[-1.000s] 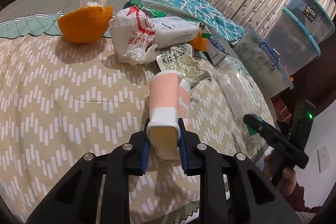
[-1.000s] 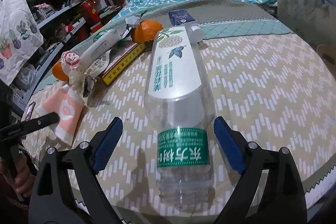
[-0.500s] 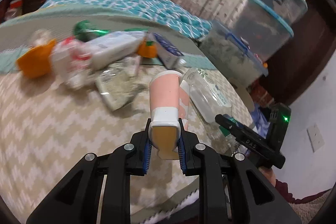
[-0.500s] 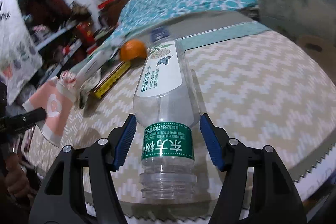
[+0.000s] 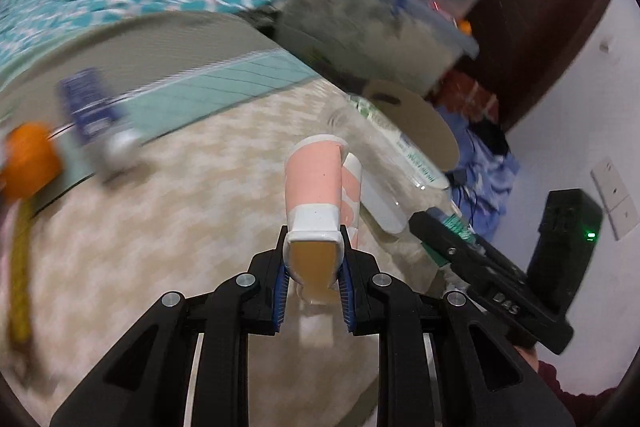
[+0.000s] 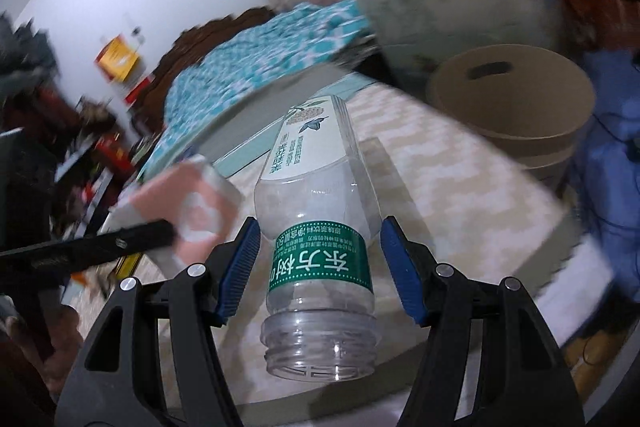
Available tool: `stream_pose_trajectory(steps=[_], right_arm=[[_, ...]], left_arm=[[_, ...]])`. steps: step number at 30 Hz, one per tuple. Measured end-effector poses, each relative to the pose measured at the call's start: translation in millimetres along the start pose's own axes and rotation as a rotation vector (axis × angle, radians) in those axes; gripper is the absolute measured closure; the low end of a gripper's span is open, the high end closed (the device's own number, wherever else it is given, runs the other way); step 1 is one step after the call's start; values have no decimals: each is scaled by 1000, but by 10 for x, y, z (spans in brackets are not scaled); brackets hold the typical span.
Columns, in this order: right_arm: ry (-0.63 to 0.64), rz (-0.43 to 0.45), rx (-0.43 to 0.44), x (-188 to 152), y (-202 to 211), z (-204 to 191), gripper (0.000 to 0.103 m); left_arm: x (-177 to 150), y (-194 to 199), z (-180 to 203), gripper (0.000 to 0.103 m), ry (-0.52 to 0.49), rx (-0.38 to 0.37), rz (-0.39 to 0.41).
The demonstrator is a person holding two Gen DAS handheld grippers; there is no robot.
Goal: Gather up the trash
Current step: 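Carry the cup and bottle to the beige bin and release both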
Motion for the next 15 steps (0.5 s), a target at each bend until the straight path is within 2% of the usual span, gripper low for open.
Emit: stream_pose_trajectory(steps=[8, 11, 13, 14, 15], right_arm=[[-113, 92, -95, 480, 240, 732, 39], [-175, 107, -139, 628, 256, 1014, 38], [-228, 126, -137, 696, 275, 1167, 38], [-233, 131, -142, 715, 275, 1211, 36], [-225, 145, -161, 735, 290, 1219, 29]], left_arm=[[712, -773, 948, 83, -140, -36, -49], [935, -1016, 1215, 81, -175, -22, -46], [1065, -1155, 1350, 67, -188, -12, -41], [1138, -1230, 1423, 54, -191, -2, -41], [1185, -1286, 1498, 47, -199, -6, -50]])
Point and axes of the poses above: each gripper's, at about its wrist camera, not at the fingertips, and y roughly against the way its jaws point, z to its right, x to its top, the point moved 4 cm from there along -y, roughly the way its jaws point, and after that the axes turned 14 degrees about x, right-handed, at the moved point
